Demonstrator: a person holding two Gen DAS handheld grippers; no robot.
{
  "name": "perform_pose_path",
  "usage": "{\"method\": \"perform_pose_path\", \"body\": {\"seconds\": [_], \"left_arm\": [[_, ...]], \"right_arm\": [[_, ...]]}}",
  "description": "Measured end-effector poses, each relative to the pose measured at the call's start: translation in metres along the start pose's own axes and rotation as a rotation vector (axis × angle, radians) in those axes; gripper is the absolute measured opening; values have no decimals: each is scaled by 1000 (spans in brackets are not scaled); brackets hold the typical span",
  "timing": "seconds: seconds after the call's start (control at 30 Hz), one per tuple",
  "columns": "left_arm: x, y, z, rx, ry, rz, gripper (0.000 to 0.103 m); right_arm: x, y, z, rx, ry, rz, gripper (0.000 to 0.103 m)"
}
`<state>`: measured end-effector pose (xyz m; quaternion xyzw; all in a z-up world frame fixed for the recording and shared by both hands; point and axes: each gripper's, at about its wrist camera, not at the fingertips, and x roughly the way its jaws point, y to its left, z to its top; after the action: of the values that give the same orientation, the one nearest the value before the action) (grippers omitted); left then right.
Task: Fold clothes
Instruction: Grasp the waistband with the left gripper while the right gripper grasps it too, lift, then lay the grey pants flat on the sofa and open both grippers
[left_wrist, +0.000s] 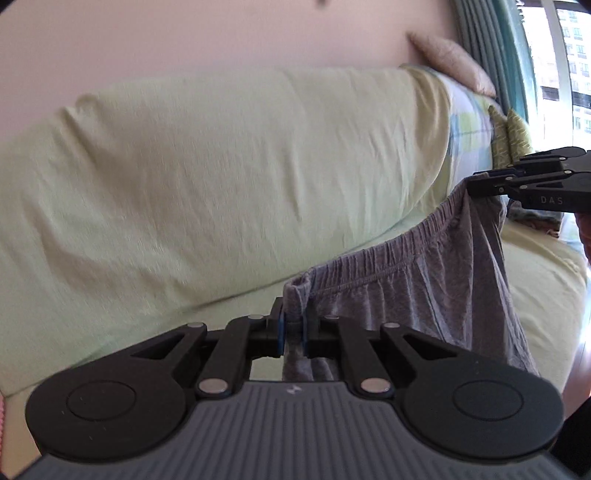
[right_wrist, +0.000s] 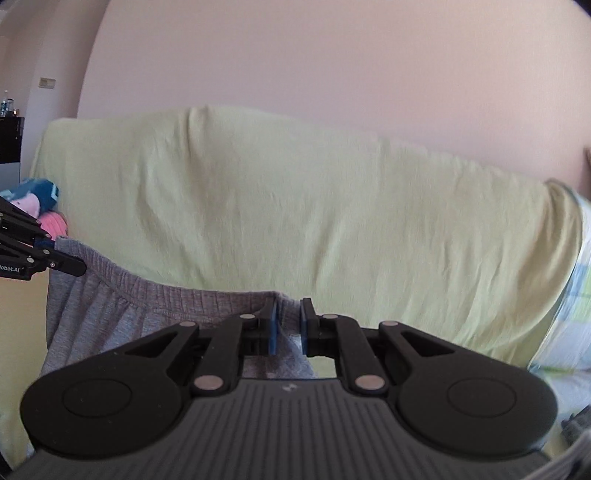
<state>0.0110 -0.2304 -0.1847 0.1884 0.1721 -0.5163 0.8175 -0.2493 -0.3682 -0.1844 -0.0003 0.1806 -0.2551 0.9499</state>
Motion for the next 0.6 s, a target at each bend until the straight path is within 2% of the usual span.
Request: {"method": "perform_pose_path", "body": {"seconds": [0.17,0.27,0.33,0.4,0.43,0.47,0.5,0.6], "left_arm": [[107,15,-35,46,115,40,7],[148,21,-57,47,177,36,7],[171,24,-78,51,224,40,8],[179,24,-92,50,238,45,12],[178,24,-93,50,221,53,20],[176,25,-91,52,218,70,32],[171,28,-91,47,219,95,44],[150,38,-89,23,204,113,46]], "right_arm": [[99,-6,-46,13,103,-1,10],[142,-1,-71,9,166,7,10],[159,8,-100,-1,214,5,10],[180,15,-110,-15,268,8,13],[191,20,-115,-26,304,6,15],[193,21,-117,-34,310,-7,18],[190,21,-118,-37,299,-25,26],[170,19,-107,6,253,-54,30]]}}
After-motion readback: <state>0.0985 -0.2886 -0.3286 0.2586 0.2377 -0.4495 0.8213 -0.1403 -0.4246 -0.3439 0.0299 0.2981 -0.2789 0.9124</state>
